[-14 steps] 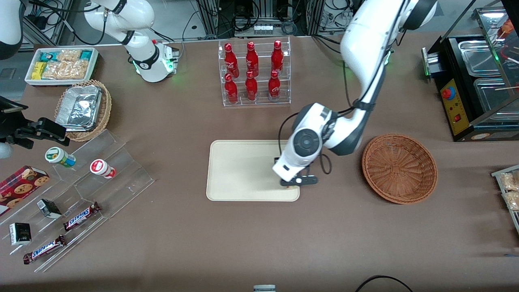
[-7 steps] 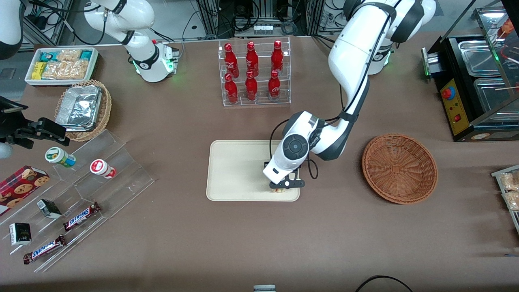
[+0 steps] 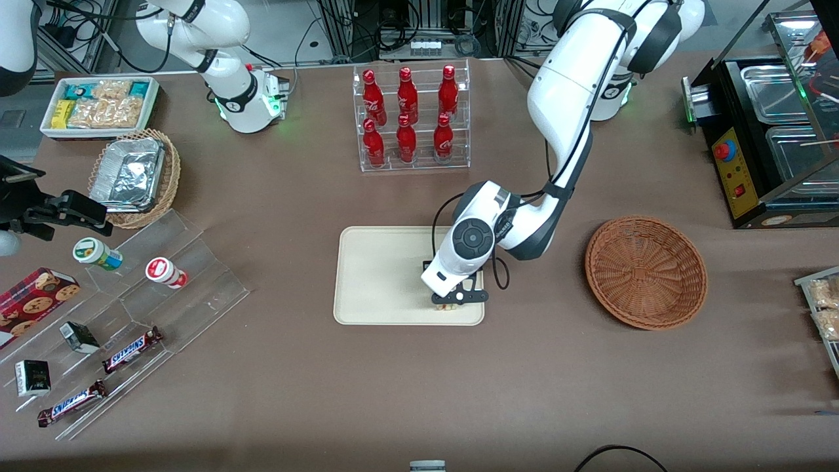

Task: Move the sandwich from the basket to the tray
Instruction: 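Lower the sandwich onto the tray and open the left gripper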

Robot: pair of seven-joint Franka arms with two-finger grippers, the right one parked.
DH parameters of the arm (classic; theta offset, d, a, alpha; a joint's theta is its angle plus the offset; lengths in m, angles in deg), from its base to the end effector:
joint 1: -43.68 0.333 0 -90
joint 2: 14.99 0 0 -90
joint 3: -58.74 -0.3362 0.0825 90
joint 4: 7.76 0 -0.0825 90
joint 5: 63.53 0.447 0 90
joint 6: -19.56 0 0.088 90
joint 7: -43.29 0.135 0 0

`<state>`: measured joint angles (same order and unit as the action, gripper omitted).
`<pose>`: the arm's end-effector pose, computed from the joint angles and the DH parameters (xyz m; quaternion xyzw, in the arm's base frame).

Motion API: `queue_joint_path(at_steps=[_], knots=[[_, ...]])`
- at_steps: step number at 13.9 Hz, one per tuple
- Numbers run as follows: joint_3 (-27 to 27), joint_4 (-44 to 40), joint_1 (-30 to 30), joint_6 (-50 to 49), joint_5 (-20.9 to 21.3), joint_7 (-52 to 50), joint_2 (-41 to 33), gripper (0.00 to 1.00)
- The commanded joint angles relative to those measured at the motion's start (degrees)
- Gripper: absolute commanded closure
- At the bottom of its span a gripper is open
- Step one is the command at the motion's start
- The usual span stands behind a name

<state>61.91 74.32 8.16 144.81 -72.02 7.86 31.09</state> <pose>0.6100 -0.4918 0.1578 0.9962 0.0238 -0.0679 0.0482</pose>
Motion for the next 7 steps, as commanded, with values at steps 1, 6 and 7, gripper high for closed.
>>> queue_joint_path(at_steps=[1,6,7], knots=[[0.09,-1.84,-0.16,-0.18,-0.13,-1.04,1.03,0.29],[-0.26,-1.93,1.24,-1.66,-0.48,-1.13,-3.34,0.13],[-0.52,-1.93,1.68,-3.59,-0.39,-1.3,-5.62,0.08]])
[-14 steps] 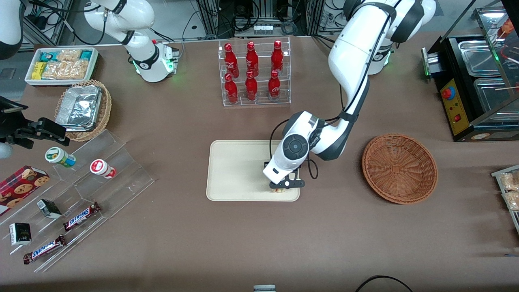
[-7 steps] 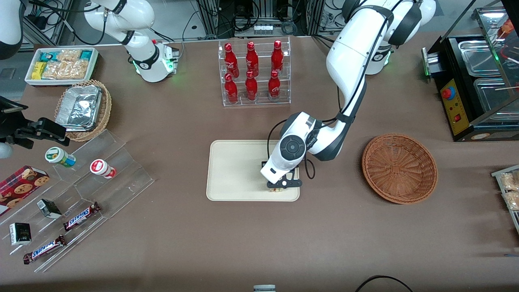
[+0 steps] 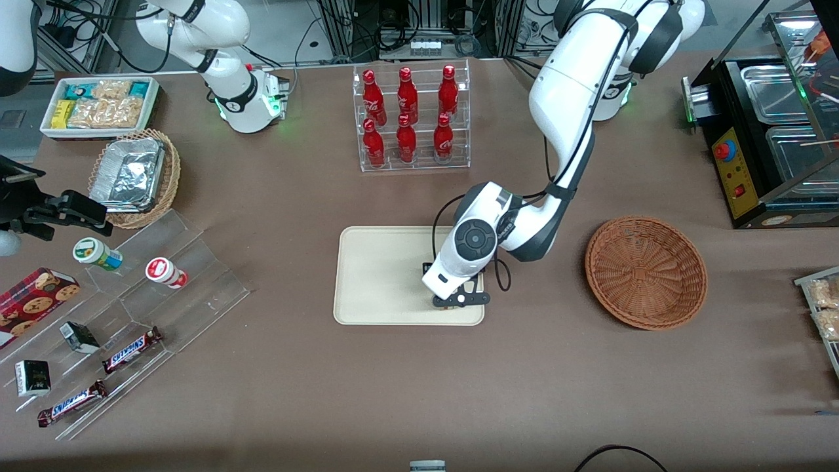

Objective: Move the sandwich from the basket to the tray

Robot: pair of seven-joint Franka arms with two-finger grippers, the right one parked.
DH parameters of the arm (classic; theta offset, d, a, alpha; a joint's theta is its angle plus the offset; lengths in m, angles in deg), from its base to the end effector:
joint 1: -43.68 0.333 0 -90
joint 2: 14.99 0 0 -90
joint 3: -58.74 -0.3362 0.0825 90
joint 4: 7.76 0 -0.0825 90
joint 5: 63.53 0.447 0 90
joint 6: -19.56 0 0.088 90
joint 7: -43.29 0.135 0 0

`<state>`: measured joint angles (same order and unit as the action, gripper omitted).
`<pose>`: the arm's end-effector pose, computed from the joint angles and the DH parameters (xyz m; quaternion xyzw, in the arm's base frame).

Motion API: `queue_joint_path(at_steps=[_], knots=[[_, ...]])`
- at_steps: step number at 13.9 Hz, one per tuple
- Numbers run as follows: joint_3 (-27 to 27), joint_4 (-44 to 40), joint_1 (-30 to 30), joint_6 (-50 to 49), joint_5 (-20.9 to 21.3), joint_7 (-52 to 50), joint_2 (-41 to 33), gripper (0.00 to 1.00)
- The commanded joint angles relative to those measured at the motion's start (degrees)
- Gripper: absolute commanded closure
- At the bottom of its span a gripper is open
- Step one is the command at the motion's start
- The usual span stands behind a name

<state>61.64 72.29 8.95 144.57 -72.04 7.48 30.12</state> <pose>0.6303 -0.4887 0.1881 0.9963 0.0342 -0.0479 0.0623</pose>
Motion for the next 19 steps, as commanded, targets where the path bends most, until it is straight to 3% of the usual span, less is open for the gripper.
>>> queue_joint_path(at_steps=[1,6,9,14,19], knots=[[-0.78,0.1,1.68,-4.85,-0.11,-1.98,-6.85,0.01],[-2.11,0.97,9.5,-14.62,0.59,-1.9,-16.88,0.0],[-2.46,6.92,14.94,-19.0,3.48,-1.11,-25.2,0.0],[-2.46,19.77,21.98,-21.02,7.18,8.53,-39.46,0.0],[-1.93,20.05,29.98,-30.6,7.62,21.47,-45.8,0.0]])
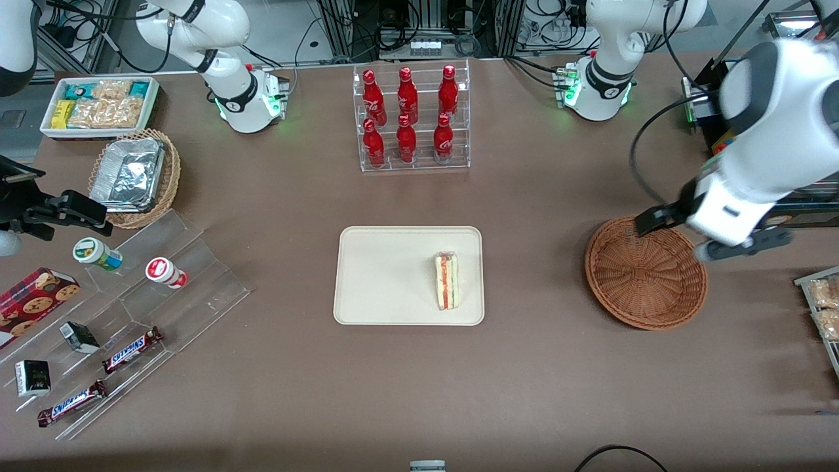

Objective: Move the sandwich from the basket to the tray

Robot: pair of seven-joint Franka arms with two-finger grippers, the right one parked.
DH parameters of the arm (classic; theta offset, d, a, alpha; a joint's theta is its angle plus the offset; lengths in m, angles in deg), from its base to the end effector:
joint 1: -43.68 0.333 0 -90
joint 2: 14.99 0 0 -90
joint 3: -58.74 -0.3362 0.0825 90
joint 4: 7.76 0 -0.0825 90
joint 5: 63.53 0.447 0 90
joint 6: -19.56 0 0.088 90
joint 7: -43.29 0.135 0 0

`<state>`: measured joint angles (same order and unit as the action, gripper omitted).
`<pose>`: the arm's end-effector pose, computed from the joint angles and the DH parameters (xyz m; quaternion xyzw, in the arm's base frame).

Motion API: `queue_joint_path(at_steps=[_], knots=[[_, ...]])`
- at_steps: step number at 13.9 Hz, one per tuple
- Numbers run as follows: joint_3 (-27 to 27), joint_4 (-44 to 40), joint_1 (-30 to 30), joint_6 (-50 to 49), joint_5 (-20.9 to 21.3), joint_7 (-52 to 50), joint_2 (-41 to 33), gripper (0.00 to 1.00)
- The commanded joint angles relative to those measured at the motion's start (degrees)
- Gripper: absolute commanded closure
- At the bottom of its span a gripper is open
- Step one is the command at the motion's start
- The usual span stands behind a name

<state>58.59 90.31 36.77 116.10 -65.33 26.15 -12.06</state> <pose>0.6265 -0.0782 0.5189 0.9948 0.0928 -0.0413 0.0071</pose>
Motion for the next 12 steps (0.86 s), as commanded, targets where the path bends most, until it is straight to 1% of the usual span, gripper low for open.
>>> queue_joint_path(at_steps=[1,2,6,8,12], knots=[[1.2,2.04,2.51,-3.45,2.05,3.34,-4.93,0.0],[1.21,1.86,2.87,-4.16,2.84,4.12,-5.73,0.0],[3.4,0.2,5.24,-6.53,2.85,6.42,-7.4,0.0],[3.49,-1.91,5.16,-8.29,2.94,6.77,-7.41,0.0],[3.32,-2.27,4.63,-8.74,2.85,8.7,-8.81,0.0]])
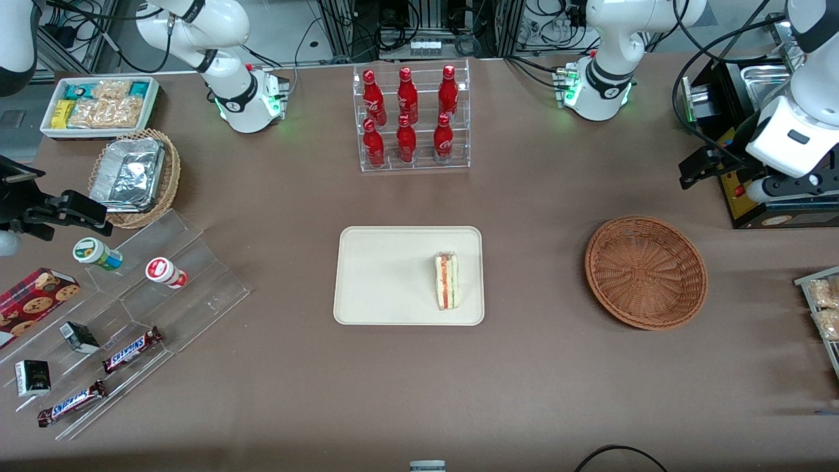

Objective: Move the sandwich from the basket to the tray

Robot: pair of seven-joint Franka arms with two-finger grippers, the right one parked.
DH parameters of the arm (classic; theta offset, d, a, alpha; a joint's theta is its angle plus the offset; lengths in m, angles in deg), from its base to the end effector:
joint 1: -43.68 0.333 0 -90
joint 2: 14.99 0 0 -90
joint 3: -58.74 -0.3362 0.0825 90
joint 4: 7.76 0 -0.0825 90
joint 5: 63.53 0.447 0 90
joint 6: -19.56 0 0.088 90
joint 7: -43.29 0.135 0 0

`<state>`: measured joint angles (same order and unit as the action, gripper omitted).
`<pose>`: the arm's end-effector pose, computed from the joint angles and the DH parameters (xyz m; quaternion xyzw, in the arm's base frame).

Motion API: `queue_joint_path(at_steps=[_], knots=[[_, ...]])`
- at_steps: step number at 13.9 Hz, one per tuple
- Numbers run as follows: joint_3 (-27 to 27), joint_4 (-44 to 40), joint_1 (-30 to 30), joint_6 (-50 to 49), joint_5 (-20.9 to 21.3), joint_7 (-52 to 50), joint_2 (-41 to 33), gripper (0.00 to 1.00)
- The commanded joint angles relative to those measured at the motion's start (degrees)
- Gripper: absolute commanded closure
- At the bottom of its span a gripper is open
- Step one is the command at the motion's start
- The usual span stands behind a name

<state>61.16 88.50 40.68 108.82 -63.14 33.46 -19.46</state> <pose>0.5848 -0.0554 0.6043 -0.9990 -0.0385 0.0212 0.0079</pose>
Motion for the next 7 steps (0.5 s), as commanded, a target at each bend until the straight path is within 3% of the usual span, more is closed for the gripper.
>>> queue_joint_path(at_steps=[1,7], knots=[[0.75,-0.47,0.72,-1.63,0.66,1.57,-1.42,0.0],[0.84,-0.82,0.63,-1.72,0.58,1.66,-1.42,0.0]])
